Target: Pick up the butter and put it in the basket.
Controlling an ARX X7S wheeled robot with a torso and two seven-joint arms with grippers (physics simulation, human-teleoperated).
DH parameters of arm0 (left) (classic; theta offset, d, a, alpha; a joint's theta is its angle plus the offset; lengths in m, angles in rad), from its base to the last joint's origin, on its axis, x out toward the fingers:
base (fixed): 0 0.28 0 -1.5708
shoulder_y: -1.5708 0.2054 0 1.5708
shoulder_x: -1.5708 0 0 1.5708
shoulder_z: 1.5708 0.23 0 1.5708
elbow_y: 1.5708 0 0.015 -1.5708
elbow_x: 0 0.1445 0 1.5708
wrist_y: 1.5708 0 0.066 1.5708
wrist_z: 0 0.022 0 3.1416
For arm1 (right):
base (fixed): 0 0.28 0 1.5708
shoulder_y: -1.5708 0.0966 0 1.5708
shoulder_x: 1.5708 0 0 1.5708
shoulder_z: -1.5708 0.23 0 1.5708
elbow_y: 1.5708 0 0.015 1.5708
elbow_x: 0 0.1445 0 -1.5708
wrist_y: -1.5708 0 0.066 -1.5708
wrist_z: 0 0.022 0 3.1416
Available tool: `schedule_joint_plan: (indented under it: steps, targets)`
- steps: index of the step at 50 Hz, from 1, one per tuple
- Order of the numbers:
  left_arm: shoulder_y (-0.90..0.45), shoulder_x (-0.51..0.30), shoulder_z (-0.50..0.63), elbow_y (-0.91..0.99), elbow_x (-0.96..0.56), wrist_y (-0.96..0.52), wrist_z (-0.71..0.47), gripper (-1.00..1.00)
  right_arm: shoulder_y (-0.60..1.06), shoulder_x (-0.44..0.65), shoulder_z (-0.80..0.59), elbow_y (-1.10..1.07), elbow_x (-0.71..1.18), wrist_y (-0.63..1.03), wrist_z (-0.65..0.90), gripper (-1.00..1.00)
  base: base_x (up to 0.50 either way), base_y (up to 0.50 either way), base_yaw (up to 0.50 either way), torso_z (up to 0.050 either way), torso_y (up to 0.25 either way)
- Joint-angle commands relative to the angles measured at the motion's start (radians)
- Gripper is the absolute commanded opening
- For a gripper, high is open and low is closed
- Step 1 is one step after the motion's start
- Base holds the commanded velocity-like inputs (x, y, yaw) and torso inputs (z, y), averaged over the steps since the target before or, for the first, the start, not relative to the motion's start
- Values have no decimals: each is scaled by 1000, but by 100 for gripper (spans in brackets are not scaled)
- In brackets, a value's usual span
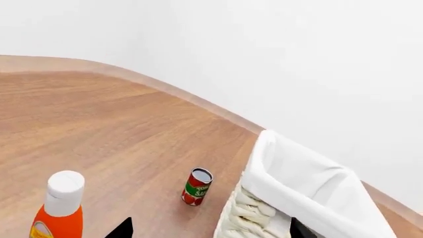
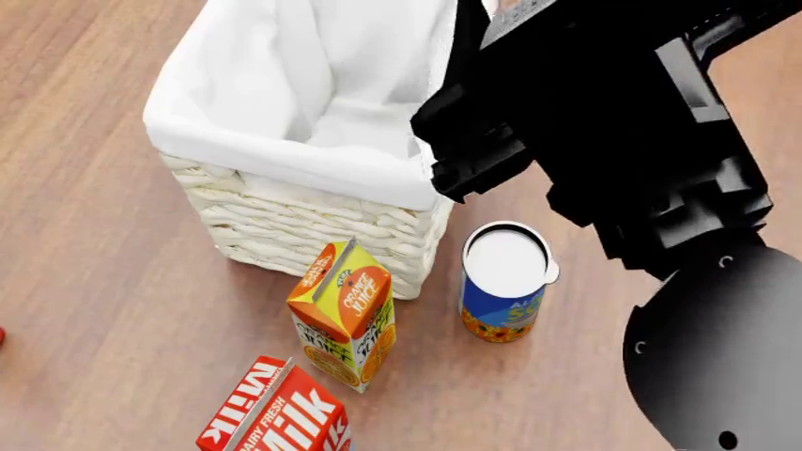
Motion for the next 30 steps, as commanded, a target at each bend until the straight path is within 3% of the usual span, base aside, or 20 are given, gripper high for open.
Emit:
schedule_joint_plan:
  steps: [1,10,15,19,23,30]
  targets:
    - [-2,-14,-23,5,-27,18,3,100,-161,107,93,-250,120,54,218,100,0,0,0,0,0]
    - [-2,-19,-43,1,-33,43,21,100,-391,212,128,-374,113,-65,366,100,0,0,0,0,0]
    - [-16,-22,-56,-21,-64,64,44,100,-553,228,62,-419,-15,-161,432,100,0,0,0,0,0]
    - [-10,3,-62,-33,-19,106,86,100,-583,226,28,-452,-49,-160,472,100,0,0,0,0,0]
    - [-4,4,-76,-32,-20,129,108,100,-468,279,-206,-458,-58,-246,601,100,0,0,0,0,0]
    - [21,31,-111,-14,2,203,159,100,45,313,-912,-458,-32,-407,894,100,0,0,0,0,0]
